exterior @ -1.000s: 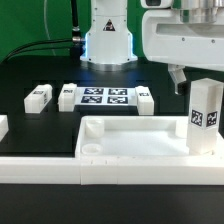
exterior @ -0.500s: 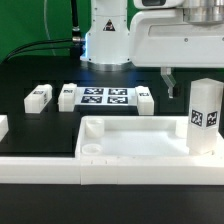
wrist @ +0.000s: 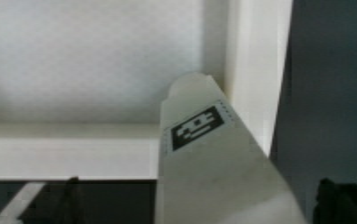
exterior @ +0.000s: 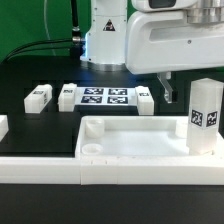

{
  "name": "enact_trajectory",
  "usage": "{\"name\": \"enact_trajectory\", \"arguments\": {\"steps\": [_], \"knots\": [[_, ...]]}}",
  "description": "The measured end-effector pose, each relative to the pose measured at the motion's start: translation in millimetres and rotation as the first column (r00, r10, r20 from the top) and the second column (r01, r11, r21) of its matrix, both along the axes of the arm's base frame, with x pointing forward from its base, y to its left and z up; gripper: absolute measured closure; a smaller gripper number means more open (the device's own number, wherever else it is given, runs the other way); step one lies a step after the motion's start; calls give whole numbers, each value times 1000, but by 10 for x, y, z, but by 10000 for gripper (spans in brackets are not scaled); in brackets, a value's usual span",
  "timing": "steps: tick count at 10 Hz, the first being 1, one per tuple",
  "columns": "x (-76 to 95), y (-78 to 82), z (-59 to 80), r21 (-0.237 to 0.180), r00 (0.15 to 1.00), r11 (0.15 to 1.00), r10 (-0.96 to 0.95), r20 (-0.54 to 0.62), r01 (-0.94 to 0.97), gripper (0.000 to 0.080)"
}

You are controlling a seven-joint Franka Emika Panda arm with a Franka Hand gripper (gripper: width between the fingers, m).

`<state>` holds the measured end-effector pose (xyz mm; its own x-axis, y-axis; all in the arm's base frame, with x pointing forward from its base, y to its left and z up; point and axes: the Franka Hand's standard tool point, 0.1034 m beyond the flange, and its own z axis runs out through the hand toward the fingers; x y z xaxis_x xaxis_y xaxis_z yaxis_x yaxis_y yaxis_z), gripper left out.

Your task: Assemble desk

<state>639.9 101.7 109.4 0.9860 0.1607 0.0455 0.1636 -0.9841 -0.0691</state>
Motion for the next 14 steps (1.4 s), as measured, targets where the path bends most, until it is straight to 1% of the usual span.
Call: {"name": "enact_trajectory", "arguments": {"steps": [2,3,4,5,6,7,8,9,11,12,13,14], "knots": [[-9,18,-8,-6,989,989,147,10,-147,151],[-8,1,-9,-14,962,962,273,17,-273,151],[-7,4,-8,-21,951,951,310,19,-310,151],[-9,17,-9,-21,950,950,311,20,-311,177],[-8,8,-11,-21,951,951,309,19,-308,177],[-9,7,-14,-21,951,951,309,19,-308,356],[-10,9,-15,-20,955,955,296,18,-295,356],[-10,8,-16,-19,959,959,285,17,-284,514],[-10,9,-16,-19,959,959,282,17,-281,512],[-11,14,-17,-11,984,984,175,10,-175,512],[-13,21,-16,-7,997,997,76,3,-76,512],[-22,48,-16,-2,998,998,-66,-9,66,512]]}}
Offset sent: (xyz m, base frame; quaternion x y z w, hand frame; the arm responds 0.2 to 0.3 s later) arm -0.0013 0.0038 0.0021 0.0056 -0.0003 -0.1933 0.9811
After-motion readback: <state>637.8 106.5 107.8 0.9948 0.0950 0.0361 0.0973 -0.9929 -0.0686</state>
